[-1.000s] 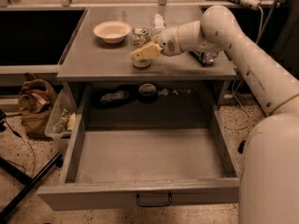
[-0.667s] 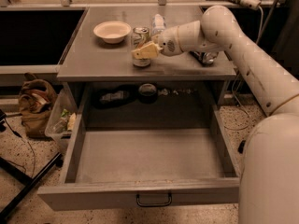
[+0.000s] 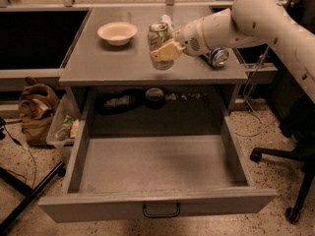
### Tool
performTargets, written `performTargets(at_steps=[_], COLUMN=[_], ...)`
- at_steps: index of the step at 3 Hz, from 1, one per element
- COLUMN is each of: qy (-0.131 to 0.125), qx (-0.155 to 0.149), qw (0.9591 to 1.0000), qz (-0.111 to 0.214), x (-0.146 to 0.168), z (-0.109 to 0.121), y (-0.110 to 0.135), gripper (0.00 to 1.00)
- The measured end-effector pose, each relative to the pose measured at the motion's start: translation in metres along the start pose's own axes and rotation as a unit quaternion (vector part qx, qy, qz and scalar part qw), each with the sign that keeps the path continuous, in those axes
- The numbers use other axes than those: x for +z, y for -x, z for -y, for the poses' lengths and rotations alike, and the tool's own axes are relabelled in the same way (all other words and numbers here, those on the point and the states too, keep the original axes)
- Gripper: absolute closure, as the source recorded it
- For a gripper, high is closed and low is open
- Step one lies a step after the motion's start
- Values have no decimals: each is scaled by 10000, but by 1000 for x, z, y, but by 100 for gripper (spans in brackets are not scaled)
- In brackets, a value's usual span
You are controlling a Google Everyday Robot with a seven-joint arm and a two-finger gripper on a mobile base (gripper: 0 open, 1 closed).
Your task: Place 7up can into top drawer
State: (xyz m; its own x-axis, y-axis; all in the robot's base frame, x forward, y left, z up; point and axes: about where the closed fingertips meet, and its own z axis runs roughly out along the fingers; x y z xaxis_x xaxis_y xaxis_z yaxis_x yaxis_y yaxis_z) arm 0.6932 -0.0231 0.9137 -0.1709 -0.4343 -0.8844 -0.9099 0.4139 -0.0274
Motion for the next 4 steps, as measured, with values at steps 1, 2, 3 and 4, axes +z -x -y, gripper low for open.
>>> performTargets(at_steps=[1,2,3,4], qy=[-2,194,394,308], qx=[-19,63,56,-268], qw=[9999,9998,9992,9991], qz=[-162,-46,38,68], x=[-24,-21,-5,7], z=[-38,-68,-92,-110], y=[-8,-30,-61,-85], gripper=[100,100,100,100])
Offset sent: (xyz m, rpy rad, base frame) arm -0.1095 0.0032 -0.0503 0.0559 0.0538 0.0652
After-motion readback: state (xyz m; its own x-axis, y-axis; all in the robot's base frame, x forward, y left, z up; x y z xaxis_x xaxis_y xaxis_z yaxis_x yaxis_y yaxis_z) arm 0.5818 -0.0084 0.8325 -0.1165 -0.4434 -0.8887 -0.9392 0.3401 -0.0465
